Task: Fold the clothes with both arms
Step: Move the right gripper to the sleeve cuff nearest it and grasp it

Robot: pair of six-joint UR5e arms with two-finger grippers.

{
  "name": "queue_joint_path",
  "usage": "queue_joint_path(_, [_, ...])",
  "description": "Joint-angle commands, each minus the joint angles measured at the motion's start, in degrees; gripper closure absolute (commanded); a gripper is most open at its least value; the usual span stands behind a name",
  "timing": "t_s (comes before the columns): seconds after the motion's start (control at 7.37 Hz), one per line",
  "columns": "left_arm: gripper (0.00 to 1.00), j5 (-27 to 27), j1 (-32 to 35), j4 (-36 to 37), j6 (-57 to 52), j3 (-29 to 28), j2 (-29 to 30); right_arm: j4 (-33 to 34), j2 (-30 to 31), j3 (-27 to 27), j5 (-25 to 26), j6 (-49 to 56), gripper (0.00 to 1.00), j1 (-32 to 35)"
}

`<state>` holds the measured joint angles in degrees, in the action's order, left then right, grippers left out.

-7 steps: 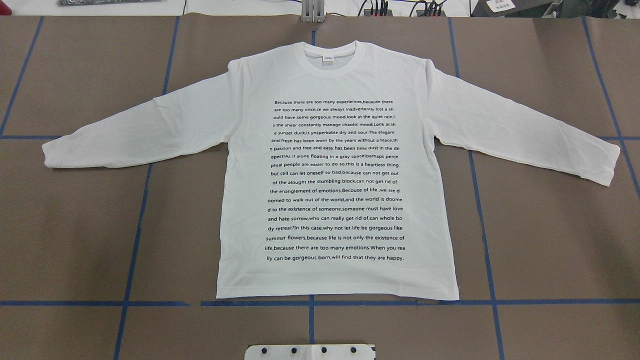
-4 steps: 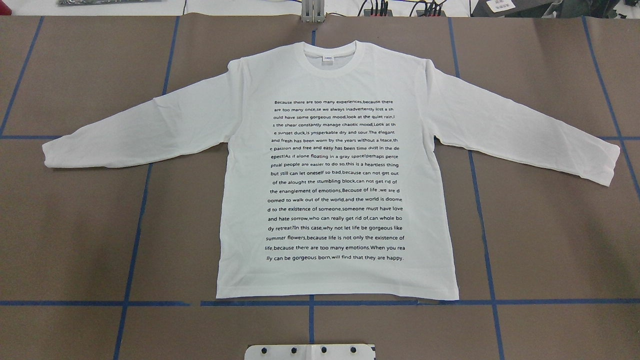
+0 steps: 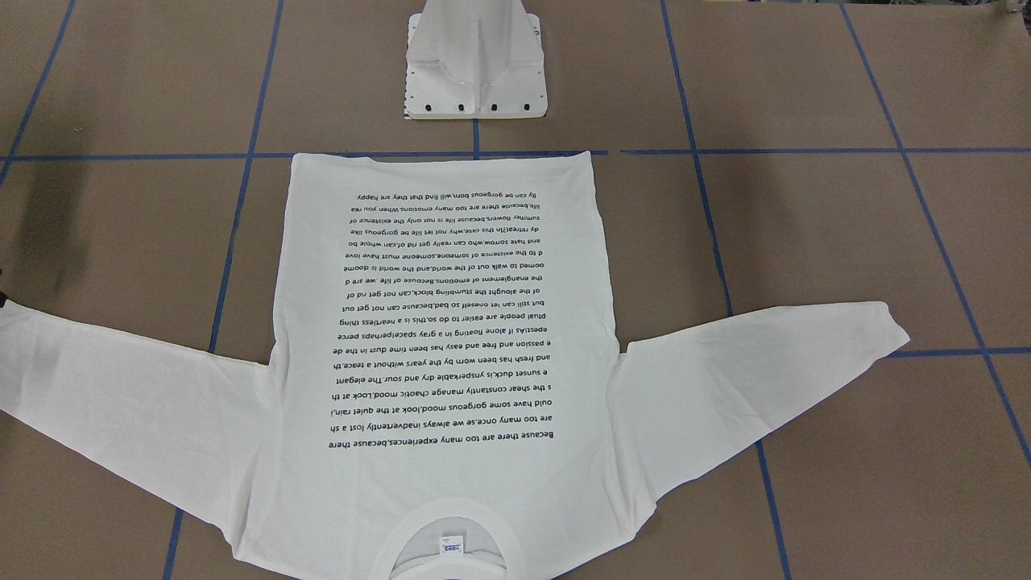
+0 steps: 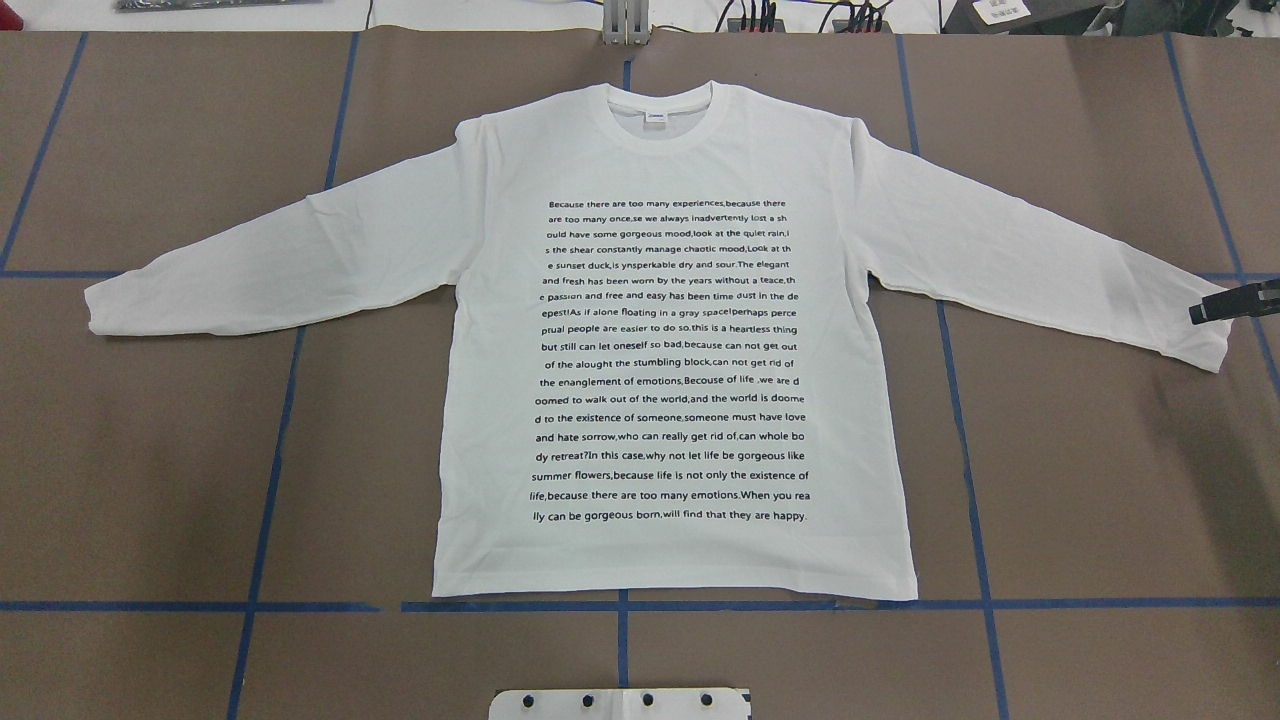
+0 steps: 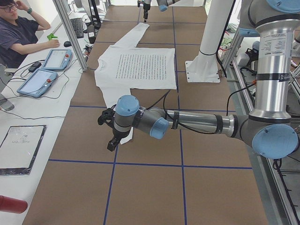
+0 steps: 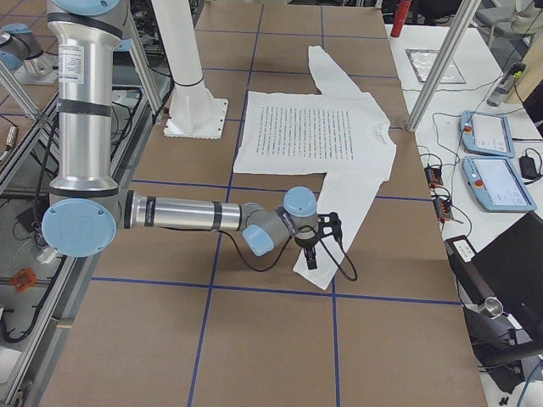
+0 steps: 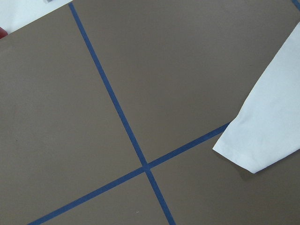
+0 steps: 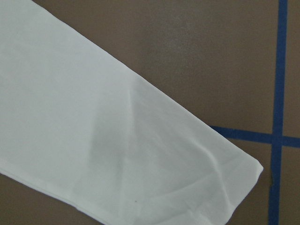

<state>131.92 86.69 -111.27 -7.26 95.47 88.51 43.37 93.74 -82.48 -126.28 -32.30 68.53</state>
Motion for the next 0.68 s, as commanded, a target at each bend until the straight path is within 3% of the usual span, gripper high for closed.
queue_joint_path(0.0, [0.0,0.0,0.0,-0.1,0.0,-0.1,0.0,-4.3,0.1,4.0,0.1,-3.3,0.12,-0.5])
queue_joint_path(0.54, [0.0,0.0,0.0,-0.3,0.0,-0.1,0.1,-4.3,0.0,5.6,0.4,-3.2,0.19,-1.9])
